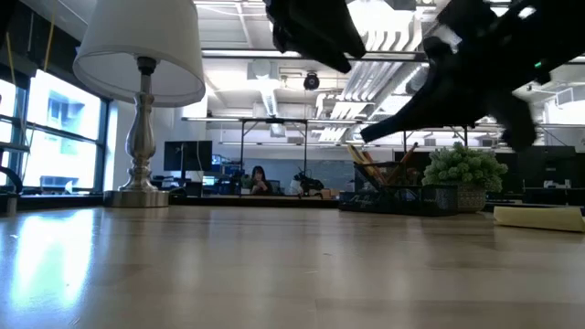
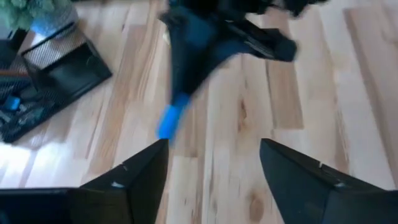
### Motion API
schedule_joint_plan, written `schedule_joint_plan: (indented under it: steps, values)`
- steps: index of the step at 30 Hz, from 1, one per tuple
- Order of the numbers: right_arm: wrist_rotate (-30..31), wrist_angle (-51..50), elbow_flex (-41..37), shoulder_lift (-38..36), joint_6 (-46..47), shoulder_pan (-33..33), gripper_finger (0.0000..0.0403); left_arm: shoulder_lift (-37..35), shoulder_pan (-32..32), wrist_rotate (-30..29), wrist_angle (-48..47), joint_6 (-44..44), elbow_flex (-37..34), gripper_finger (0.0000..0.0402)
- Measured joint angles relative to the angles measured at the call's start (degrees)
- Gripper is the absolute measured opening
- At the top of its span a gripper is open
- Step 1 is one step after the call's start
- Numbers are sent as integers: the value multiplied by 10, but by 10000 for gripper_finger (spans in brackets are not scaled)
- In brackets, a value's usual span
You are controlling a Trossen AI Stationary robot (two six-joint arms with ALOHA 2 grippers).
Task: Pick and place office supplies into organizer
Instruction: Put the blue eraser into the desk organizer
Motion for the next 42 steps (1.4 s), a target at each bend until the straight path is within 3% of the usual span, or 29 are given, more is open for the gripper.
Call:
schedule_joint_plan:
  steps: [6, 10, 14, 22, 27, 31, 42]
  values:
    - [10, -50, 0, -1, 0, -86, 1, -6, -4, -28, -65, -45, 0, 254]
    - [3, -73, 0, -12, 0, -184, 1, -5, -16, -56, -122, -96, -8, 254]
    - [-92, -39, 0, -24, -6, -303, 2, -5, -40, -63, -101, -100, -35, 243]
    - [-252, 6, 0, -27, 8, -477, 6, -5, -73, -53, 80, -61, -88, 209]
    - [-276, 25, 0, -27, 24, -527, 8, -5, -75, -2, 185, -29, -117, 193]
    - [-277, 31, 0, -27, 41, -547, 20, -4, -75, 15, 216, -23, -134, 185]
    - [-286, 31, 0, -27, 52, -550, 141, -4, -75, 17, 220, -23, -136, 179]
